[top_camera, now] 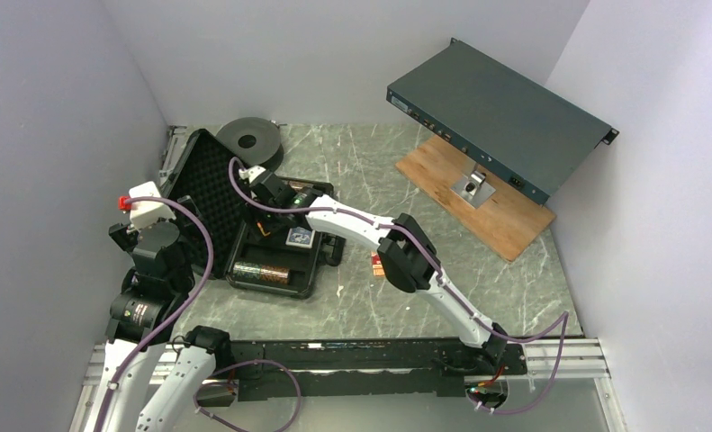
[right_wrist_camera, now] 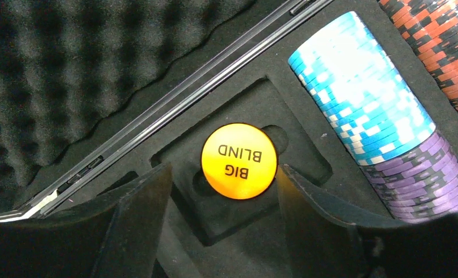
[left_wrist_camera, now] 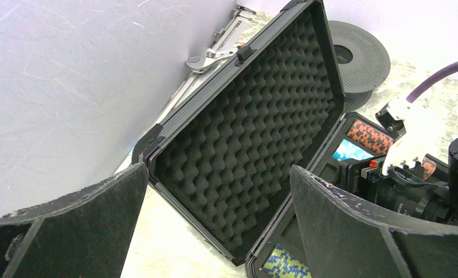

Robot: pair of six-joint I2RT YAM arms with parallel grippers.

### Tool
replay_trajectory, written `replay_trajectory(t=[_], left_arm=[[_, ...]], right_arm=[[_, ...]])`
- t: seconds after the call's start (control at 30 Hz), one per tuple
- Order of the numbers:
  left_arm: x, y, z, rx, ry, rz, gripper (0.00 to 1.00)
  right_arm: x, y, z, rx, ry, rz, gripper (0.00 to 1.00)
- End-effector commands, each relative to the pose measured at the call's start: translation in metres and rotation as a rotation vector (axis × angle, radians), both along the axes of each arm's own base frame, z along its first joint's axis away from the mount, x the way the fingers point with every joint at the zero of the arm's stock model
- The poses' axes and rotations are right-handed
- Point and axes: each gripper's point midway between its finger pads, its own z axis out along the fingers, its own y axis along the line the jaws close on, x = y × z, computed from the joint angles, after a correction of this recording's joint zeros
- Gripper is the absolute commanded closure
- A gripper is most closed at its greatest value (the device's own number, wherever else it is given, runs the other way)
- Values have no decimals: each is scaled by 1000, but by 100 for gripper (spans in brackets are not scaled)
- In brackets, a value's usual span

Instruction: Pack up texas hold em set

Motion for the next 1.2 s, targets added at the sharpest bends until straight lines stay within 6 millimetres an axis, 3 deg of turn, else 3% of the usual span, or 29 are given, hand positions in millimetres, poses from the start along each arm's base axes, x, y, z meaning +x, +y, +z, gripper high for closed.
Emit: replay_trajectory(t=[0.0, 0.17, 0.47, 0.57, 0.7, 0.97, 1.17], left_arm=[[2, -1, 11, -4, -30, -5, 1], [2, -1, 11, -2, -29, -5, 1], [2, -1, 11, -2, -27, -5, 1], [2, -1, 10, -2, -26, -7, 1], [3, -2, 11, -3, -26, -10, 1], [3, -2, 11, -1, -26, -12, 1], [2, -2, 10, -2, -28, -13, 1]], right_arm=[[21, -7, 19, -11, -92, -46, 26], [22, -8, 26, -8, -102, -51, 23], [19, -7, 62, 53, -128, -47, 23], [15, -5, 73, 87, -123, -38, 27], [8, -1, 82, 127, -105, -18, 40], [2, 12, 73, 165, -53, 14, 64], [3, 15, 53, 144, -30, 12, 66]])
